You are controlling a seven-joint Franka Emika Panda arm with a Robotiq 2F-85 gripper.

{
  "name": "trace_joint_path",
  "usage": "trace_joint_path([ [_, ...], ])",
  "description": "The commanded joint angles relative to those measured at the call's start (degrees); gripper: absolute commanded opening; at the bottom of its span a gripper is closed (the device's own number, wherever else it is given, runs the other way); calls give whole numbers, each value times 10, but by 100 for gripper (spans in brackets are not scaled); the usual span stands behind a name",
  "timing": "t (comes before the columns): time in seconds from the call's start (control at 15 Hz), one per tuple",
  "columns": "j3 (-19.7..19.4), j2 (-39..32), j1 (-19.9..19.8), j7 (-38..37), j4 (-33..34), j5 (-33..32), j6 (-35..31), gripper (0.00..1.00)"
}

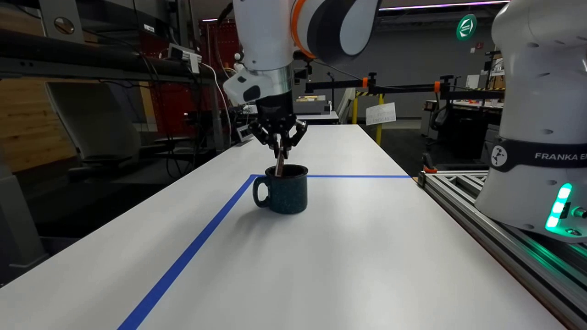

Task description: Remove the marker from the mug.

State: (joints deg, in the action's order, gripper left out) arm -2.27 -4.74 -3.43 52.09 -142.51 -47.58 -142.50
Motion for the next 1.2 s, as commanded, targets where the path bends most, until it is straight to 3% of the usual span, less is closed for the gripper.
trace_joint_path([
  [0.0,18,81,14,49,-14,50,47,5],
  [0.33,39,123,50,91,-3,122,71,5],
  [0.73,65,96,91,118,-7,186,36,5],
  [1.13,76,30,106,322,-28,354,-58,5],
])
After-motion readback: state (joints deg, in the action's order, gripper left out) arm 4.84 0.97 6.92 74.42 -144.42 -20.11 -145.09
